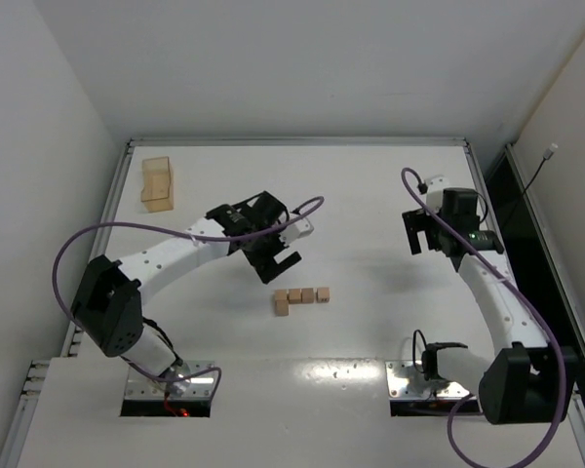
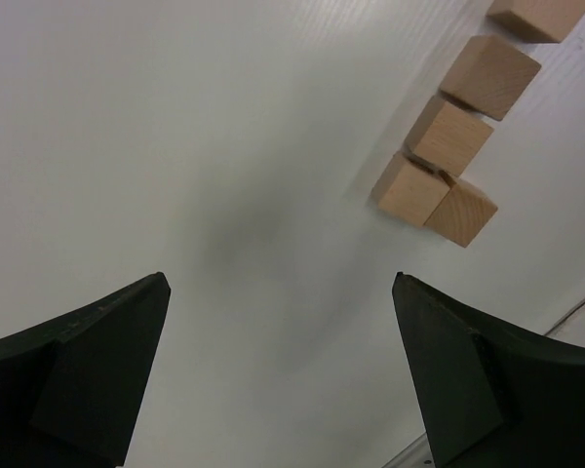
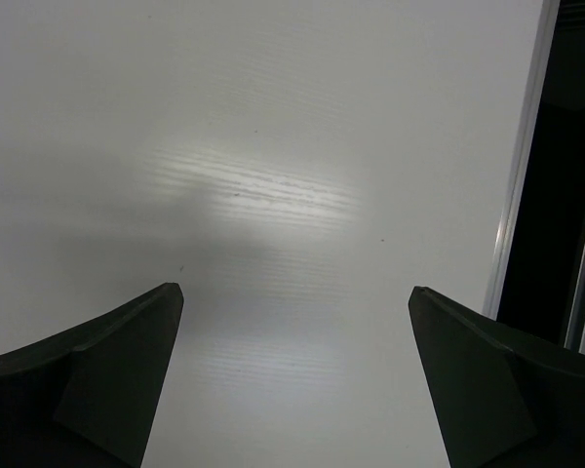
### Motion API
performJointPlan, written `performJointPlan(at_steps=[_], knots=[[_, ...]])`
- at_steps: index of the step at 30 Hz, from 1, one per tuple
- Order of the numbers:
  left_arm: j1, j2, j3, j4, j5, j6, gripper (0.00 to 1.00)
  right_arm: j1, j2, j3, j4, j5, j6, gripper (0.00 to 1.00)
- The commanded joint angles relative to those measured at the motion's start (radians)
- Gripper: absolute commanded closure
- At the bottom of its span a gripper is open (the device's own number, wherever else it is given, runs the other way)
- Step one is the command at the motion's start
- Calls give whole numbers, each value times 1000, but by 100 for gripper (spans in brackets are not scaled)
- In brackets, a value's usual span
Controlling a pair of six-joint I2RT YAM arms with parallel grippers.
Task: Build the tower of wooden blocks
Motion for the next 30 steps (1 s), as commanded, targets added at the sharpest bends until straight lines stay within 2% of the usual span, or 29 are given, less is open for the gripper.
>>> performJointPlan(at_steps=[1, 6, 12, 16, 20, 27, 30], knots=[[-95, -32, -45, 107, -77, -6, 3, -12, -51, -23, -51, -8, -45, 0], [-183, -41, -97, 196, -68, -67, 9, -24, -60, -9, -160, -181, -159, 0], [-261, 17, -138, 283, -45, -98, 15, -44, -24, 28, -180, -175, -194, 0], [-322, 65, -69, 274, -55, -77, 20, -67, -15, 28, -180, -235, -165, 0], [-333, 88, -68, 297, -75, -50, 27, -86, -5, 37, -180, -255, -142, 0], [-342, 143, -59, 330, -75, -41, 27, -116, 5, 46, -180, -287, -122, 0], [-342, 168, -38, 350, -91, -21, 24, -136, 5, 46, -180, -307, -113, 0]])
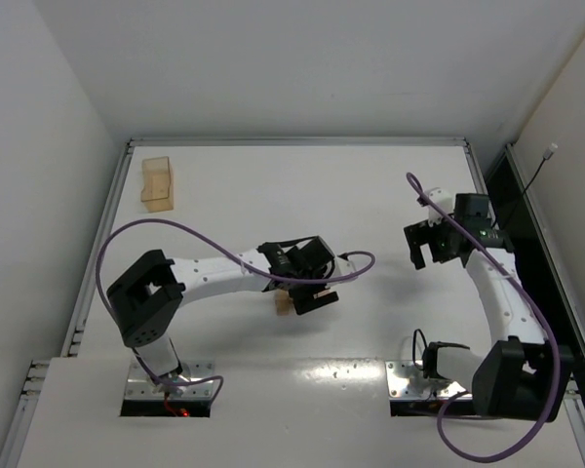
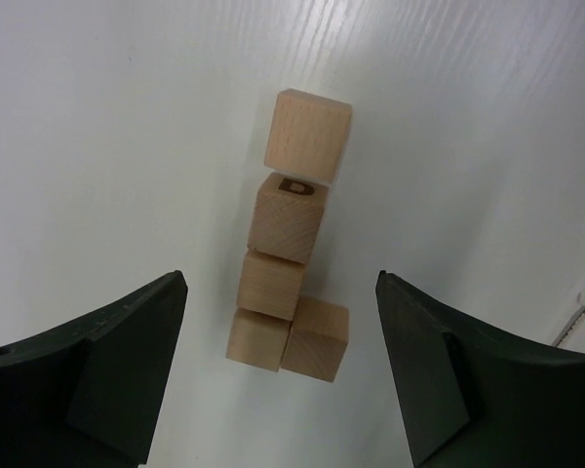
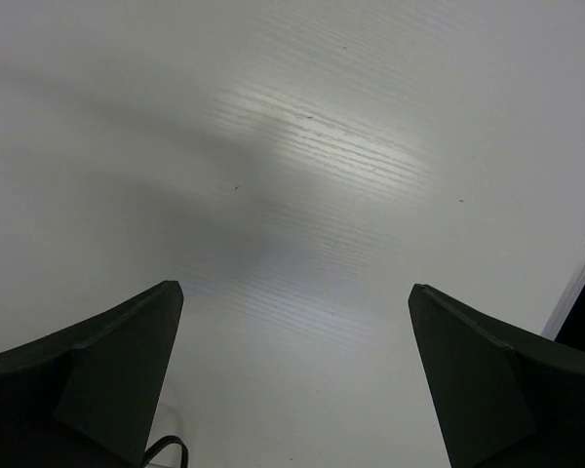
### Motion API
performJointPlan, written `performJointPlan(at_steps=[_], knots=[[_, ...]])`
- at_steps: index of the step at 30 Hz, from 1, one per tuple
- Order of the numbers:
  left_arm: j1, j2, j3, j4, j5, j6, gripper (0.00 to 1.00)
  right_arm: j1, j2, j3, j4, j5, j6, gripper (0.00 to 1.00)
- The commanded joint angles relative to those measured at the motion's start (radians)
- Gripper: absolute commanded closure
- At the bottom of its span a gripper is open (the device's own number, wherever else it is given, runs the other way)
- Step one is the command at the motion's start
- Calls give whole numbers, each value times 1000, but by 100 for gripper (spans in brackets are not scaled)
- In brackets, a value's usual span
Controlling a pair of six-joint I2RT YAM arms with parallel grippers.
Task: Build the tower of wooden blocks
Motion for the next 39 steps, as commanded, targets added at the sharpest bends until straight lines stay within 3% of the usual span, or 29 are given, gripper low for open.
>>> performJointPlan(at_steps=[1, 26, 29, 32, 33, 34, 35, 39], knots=[[-8, 26, 51, 61, -15, 40, 24, -18, 10, 42, 13, -47, 25, 0], [51, 195, 114, 52, 45, 126, 24, -46, 62, 73, 4, -86, 25, 0], [52, 206, 114, 52, 45, 126, 35, -46, 71, 73, 4, -86, 25, 1], [61, 217, 114, 43, 55, 135, 58, -46, 71, 73, 4, -86, 25, 1], [61, 217, 114, 34, 55, 135, 68, -46, 80, 73, 4, -86, 25, 1], [70, 217, 114, 34, 55, 135, 88, -46, 80, 73, 4, -86, 25, 1], [70, 217, 114, 34, 55, 135, 97, -46, 80, 73, 4, -86, 25, 1], [91, 189, 153, 23, 46, 79, 100, -46, 102, 82, 4, -86, 25, 1]])
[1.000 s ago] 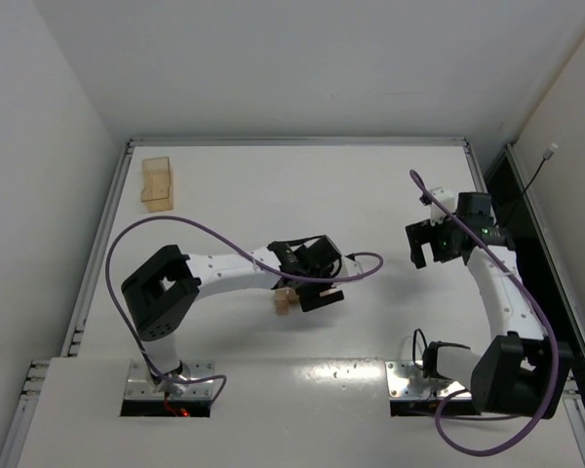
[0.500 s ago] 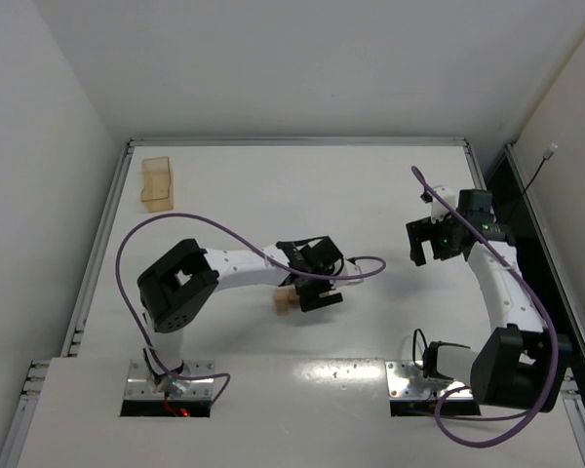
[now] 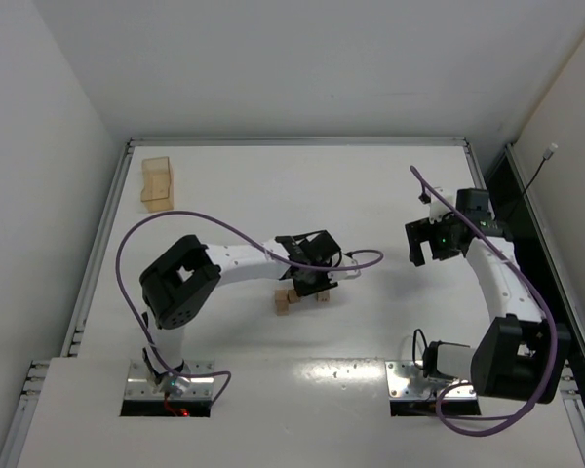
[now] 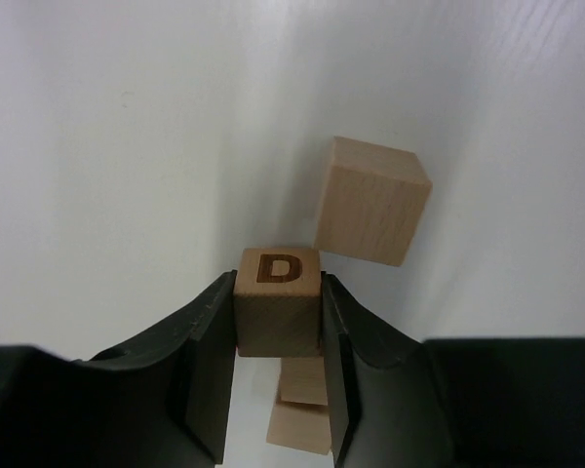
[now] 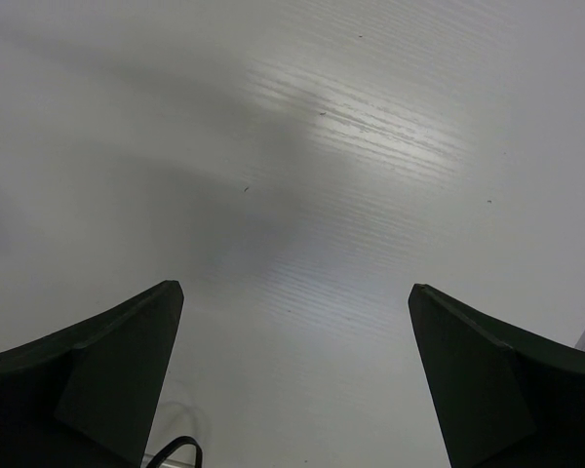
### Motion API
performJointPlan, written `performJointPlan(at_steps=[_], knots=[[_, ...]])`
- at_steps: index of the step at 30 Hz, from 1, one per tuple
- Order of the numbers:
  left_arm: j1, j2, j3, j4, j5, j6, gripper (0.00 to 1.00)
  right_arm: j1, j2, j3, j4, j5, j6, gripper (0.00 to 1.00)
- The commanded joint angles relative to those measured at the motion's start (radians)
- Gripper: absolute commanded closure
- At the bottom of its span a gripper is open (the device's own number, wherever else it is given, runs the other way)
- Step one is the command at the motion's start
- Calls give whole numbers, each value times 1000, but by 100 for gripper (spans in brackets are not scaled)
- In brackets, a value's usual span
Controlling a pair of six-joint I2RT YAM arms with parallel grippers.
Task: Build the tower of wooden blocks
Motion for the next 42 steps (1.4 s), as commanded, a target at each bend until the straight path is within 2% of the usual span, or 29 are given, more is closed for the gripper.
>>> performJointPlan(at_steps=[1, 5, 6, 7, 8, 9, 10, 12, 15, 23, 29, 42], knots=[[29, -35, 76, 3, 7, -58, 100, -6, 11, 52, 12, -30, 8, 1], [69, -56, 214, -43, -54, -231, 100, -6, 20, 52, 12, -39, 28, 1], [69, -47, 246, -56, -94, -358, 100, -6, 29, 52, 22, -39, 37, 1], [69, -47, 274, -56, -205, -434, 100, -6, 29, 52, 22, -48, 37, 1], [69, -33, 330, -69, -264, -509, 100, -6, 43, 52, 22, -48, 48, 1], [69, -13, 357, -100, -318, -651, 100, 3, 43, 52, 22, -48, 48, 3], [78, 0, 401, -117, -381, -705, 100, 3, 54, 52, 22, -61, 48, 3], [87, 28, 438, -161, -394, -826, 100, 3, 63, 52, 22, -61, 59, 3], [130, 120, 516, -235, -348, -929, 100, 3, 72, 52, 22, -61, 59, 3], [199, 269, 549, -269, -346, -1020, 100, 3, 72, 52, 12, -70, 77, 3], [251, 301, 530, -269, -346, -1029, 100, 3, 81, 52, 12, -70, 87, 3], [280, 330, 484, -229, -196, -1048, 100, 3, 109, 70, 3, -79, 87, 4]])
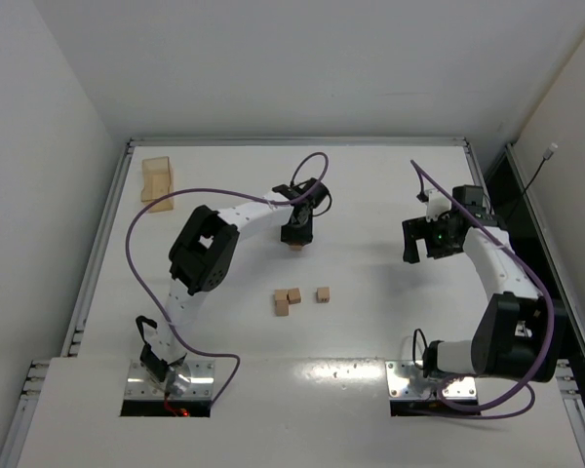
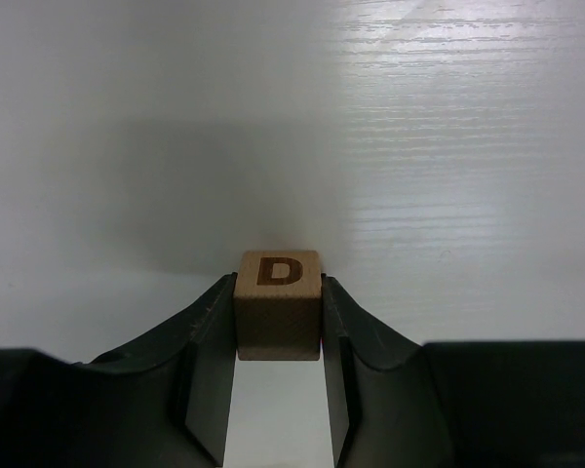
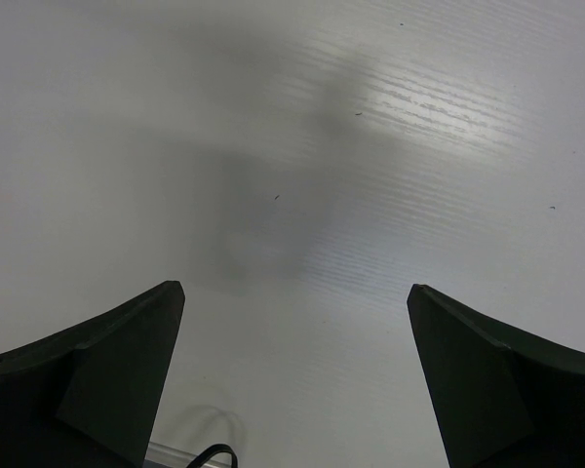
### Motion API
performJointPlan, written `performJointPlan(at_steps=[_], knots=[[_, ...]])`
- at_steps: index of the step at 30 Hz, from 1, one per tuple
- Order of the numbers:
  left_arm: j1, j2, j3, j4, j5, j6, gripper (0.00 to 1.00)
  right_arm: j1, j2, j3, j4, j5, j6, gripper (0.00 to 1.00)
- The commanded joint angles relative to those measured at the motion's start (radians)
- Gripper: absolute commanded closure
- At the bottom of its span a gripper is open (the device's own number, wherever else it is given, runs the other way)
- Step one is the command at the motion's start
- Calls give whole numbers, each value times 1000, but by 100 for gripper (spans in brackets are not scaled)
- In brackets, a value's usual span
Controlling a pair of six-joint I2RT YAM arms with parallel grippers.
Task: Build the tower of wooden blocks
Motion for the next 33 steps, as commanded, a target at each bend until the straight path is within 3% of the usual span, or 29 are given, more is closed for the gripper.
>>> performJointPlan(at_steps=[1, 11, 15, 16, 18, 19, 25, 33], knots=[[8, 10, -11, 17, 72, -32, 100, 2, -1, 44, 7, -28, 13, 4], [-1, 19, -29, 17, 66, -72, 99, 2, 8, 44, -2, -28, 13, 4], [-1, 19, -40, 26, 66, -72, 75, 2, 18, 44, -2, -28, 13, 4], [-1, 19, -40, 26, 66, -72, 65, 2, 18, 44, -2, -28, 13, 4], [-1, 19, -49, 35, 75, -72, 60, 2, 18, 44, -2, -28, 13, 4], [-1, 19, -49, 35, 75, -72, 51, 2, 18, 44, -2, -28, 13, 4], [-10, 10, -59, 45, 61, -52, 22, 2, 18, 44, -2, -37, 13, 4], [-53, -139, 4, 54, -26, 117, 16, 2, 8, 35, -2, -46, 3, 4]])
